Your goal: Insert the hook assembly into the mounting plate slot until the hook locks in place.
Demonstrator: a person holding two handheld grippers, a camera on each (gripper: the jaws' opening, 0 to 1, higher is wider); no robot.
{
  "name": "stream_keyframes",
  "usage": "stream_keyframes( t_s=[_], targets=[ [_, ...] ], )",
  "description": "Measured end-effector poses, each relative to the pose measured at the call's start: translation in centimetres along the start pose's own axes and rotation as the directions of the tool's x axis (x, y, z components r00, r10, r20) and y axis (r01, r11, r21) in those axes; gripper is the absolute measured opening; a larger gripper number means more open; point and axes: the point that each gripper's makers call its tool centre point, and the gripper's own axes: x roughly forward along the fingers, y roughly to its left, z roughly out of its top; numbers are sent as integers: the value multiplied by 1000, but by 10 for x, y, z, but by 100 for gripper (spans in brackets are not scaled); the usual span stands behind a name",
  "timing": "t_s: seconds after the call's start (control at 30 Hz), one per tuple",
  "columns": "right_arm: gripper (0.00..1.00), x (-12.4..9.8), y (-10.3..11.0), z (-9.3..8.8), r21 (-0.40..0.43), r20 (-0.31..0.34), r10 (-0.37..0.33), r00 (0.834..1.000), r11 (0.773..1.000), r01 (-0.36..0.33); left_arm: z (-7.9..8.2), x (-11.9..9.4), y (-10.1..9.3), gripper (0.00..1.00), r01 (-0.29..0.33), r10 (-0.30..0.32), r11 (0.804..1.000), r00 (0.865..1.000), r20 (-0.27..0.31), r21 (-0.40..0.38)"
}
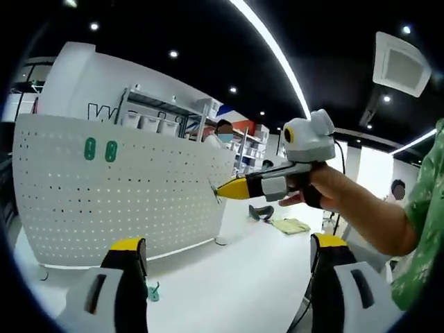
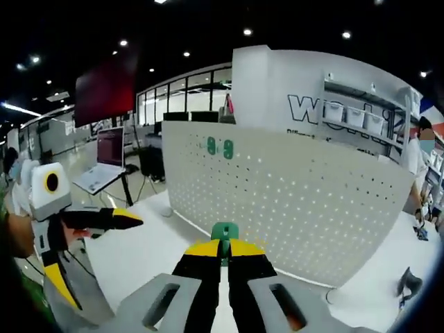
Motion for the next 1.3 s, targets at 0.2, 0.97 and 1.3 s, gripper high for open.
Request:
stream_keyframes(
  t_s=[0.2, 0.97, 1.3],
  targets=[
    [1, 7, -2, 23, 2, 88, -66, 994, 998, 66, 2, -9, 4, 100, -7, 7, 1000, 1000, -3, 15],
    [1, 49, -2, 77, -54, 281, -248, 927, 960, 273, 3, -40, 34, 99, -38, 39, 999, 999, -28, 29],
    [1, 66, -13, 97, -59, 340, -298, 892, 940, 337, 3, -41, 43, 98, -45, 46, 998, 999, -29, 33]
  ],
)
